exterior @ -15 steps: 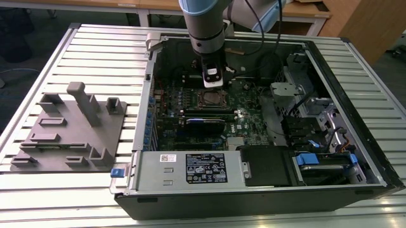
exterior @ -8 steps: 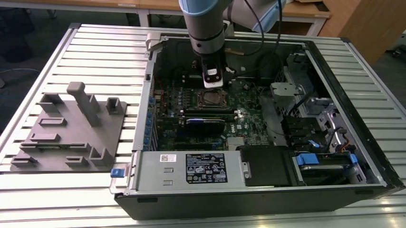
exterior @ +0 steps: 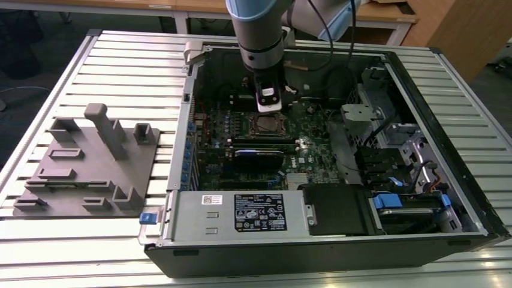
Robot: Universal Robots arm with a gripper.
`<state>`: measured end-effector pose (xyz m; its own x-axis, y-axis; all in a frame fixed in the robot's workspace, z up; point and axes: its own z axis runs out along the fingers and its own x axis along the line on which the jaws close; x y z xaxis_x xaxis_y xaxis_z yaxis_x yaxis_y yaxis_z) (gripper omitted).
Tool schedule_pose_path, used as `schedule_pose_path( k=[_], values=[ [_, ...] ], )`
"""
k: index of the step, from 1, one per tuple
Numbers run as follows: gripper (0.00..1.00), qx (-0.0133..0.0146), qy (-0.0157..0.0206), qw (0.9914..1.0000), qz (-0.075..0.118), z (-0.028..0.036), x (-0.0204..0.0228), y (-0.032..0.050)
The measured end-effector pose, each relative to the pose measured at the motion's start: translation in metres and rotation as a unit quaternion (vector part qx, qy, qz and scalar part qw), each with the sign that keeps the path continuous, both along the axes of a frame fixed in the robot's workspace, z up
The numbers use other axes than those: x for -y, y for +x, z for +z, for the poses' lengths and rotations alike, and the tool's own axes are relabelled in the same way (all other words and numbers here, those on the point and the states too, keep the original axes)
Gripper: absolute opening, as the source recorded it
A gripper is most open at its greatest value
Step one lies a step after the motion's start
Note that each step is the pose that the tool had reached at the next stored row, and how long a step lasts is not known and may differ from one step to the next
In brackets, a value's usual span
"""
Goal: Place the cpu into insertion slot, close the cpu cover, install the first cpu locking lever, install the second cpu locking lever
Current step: 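Install the first cpu locking lever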
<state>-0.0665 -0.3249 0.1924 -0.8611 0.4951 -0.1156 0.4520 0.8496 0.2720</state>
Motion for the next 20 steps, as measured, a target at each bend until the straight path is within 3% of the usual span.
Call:
schedule_pose_path(
  k=[13,20],
  values=[
    [0.11,0.0001,0.0000,1.00000,0.000,0.0035,0.0015,0.0004],
    [0.11,0.0000,-0.0001,1.00000,0.000,0.0037,-0.0026,0.0004]
  ],
)
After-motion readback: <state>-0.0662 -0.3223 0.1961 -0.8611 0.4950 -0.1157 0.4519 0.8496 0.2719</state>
